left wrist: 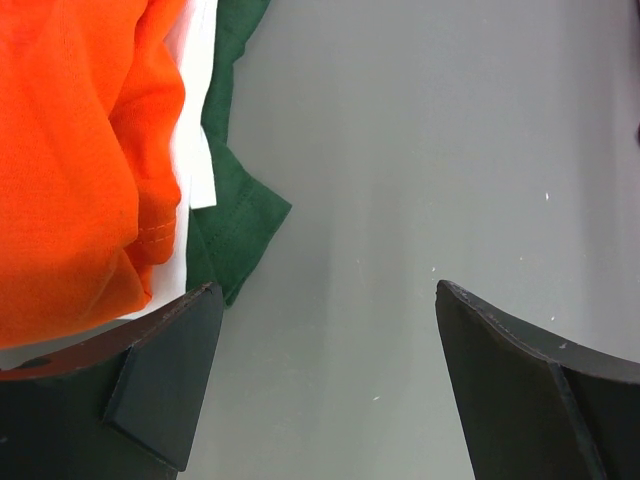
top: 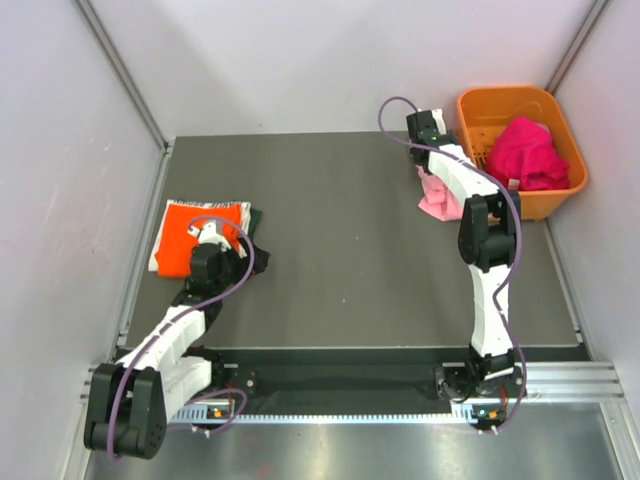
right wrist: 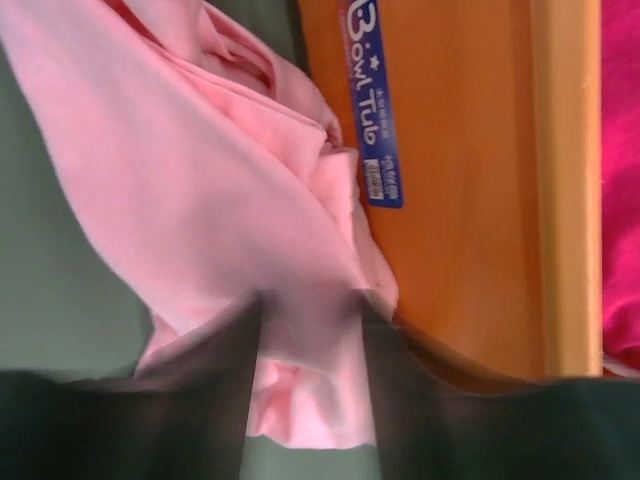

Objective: Fold and stack the t-shirts

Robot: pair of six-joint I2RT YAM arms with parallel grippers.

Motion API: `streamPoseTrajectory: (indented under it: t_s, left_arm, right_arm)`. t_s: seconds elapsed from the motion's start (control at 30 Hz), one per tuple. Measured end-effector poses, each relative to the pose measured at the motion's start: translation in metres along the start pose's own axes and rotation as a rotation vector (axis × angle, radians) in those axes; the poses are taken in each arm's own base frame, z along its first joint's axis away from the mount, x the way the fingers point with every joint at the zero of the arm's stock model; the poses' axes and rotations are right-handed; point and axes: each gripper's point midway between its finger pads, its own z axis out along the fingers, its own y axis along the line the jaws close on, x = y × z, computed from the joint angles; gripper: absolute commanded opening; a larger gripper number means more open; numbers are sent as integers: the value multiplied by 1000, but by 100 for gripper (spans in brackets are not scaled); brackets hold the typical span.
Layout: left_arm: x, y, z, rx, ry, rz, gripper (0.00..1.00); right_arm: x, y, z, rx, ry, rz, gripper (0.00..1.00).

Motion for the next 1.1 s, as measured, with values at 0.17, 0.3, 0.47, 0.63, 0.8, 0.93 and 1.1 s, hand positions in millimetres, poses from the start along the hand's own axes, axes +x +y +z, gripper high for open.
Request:
streamPoseTrajectory:
  t_s: [0.17,0.3,0.47,0.63,0.8,0.93,1.1]
  left_arm:
    - [3,2,1,-8,12,-2,91]
    - [3,2,1,-8,12,-2,91]
    - [3,2,1,-8,12,-2,91]
    - [3,1,1,-5,11,-1,92]
    - [5,-1,3,9,19,0,94]
    - [13,4,10,-17,61,-37,99]
    - [20,-7,20,23,129,-80,99]
  right_arm:
    - [5,2,-1,16,-2,7,0]
    - [36,26,-15,-35,11,-54,0]
    - [41,73,-131,-230,-200,-169,0]
    - [51,117,-278,-641,-506,-238,82]
    - [90,130,-331,-928,-570,-261,78]
    - [117,133,-310,-965,-469,-217,62]
    - [112,101,-246,-880,-301,-3,54]
